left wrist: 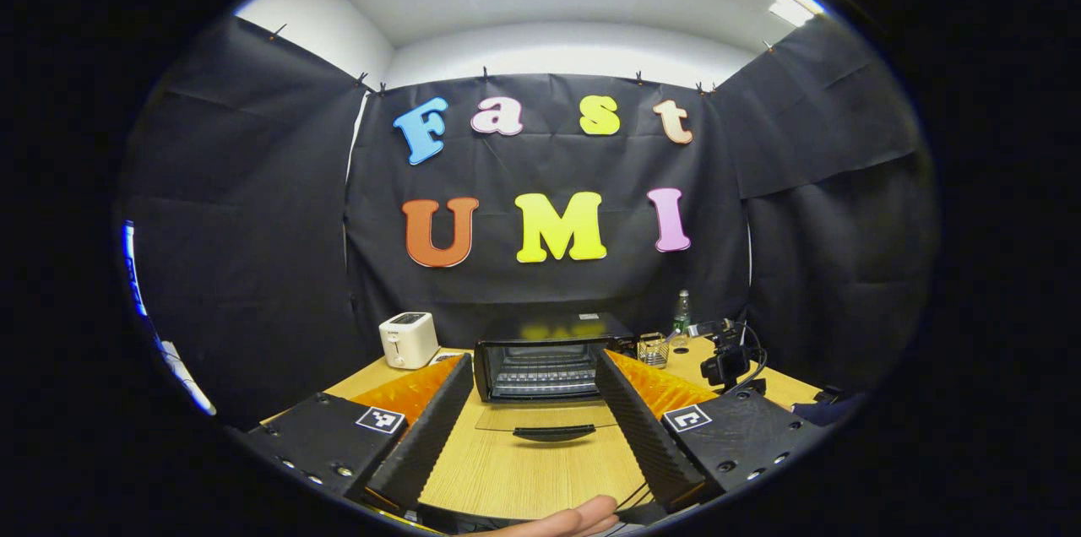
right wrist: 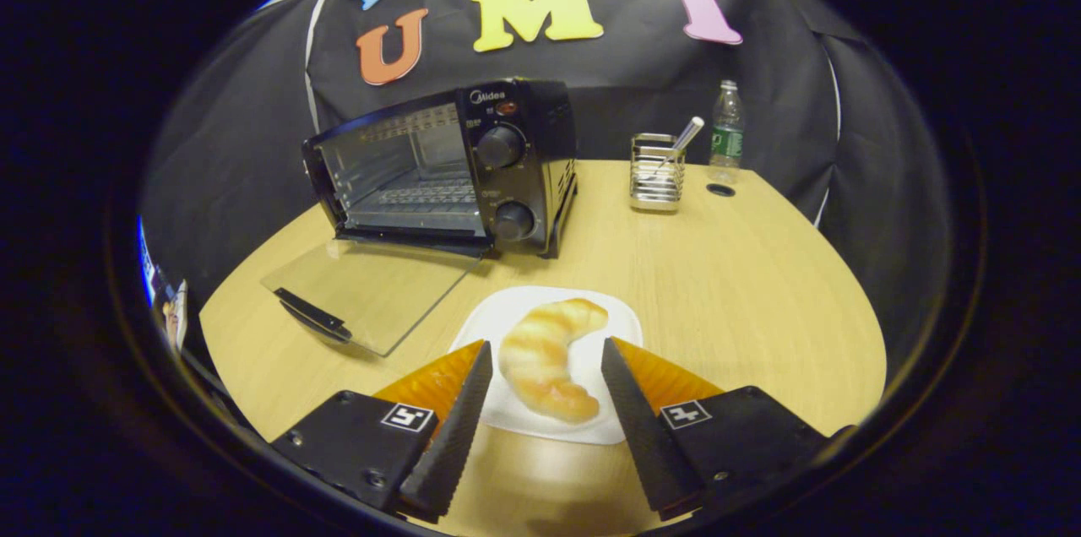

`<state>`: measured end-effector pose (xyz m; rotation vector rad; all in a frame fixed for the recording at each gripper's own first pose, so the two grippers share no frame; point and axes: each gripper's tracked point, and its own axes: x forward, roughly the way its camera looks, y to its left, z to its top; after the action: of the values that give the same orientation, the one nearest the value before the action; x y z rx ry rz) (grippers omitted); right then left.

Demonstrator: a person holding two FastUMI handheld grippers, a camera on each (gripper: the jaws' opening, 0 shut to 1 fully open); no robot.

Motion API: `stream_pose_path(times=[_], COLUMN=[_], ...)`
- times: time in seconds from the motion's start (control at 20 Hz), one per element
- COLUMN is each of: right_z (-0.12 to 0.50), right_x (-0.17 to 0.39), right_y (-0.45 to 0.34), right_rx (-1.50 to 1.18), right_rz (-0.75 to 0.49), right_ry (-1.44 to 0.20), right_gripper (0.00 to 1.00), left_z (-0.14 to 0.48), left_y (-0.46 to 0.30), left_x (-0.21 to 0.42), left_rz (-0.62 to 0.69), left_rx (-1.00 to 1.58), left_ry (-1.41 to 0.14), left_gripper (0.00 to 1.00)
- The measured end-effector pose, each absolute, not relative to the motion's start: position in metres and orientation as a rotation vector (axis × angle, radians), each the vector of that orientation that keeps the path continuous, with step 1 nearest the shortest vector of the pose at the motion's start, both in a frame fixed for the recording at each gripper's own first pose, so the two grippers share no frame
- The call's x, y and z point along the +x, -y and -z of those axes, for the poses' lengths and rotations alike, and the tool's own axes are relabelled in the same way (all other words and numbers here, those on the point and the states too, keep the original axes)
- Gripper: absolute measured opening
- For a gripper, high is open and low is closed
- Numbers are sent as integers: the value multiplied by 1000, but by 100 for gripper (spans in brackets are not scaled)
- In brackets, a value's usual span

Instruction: Open the electric oven with the left hand, put the food in, and close the electric oven.

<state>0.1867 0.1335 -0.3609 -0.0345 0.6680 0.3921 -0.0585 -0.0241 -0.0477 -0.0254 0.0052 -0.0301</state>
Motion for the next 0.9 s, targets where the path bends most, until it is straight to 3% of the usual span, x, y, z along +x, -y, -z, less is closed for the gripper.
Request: stream_pose_path(times=[0.05, 0.1, 0.2, 0.25, 0.3, 0.35, 0.4, 0.45, 0.9], right_z=[367, 374, 380, 379, 378, 377, 377, 378, 319], right_x=[186, 187, 189, 191, 187, 185, 184, 184, 172], right_y=[-136, -135, -133, -134, -137, -142, -145, -144, -172], right_rx=[-37, -45, -23, -7, 4, 37, 64, 73, 119], right_rz=[-402, -395, -379, -382, -404, -425, -435, -434, -475], right_ry=[-690, -712, -727, -721, -726, -731, -738, -743, -604], right_gripper=[75, 73, 69, 72, 70, 60, 52, 44, 38], left_z=[50, 53, 61, 65, 69, 72, 75, 80, 77], left_y=[26, 26, 25, 23, 22, 22, 22, 20, -2], left_x=[-59, -58, -55, -54, -53, -50, -49, -48, -52], left_rz=[38, 39, 35, 31, 31, 33, 37, 36, 7], left_rx=[-18, -11, 1, 1, -1, -5, -11, -16, -24], left_ry=[-12, -18, -31, -41, -52, -61, -71, -84, -65], left_gripper=[95, 89, 95, 95, 95, 89, 89, 95, 96])
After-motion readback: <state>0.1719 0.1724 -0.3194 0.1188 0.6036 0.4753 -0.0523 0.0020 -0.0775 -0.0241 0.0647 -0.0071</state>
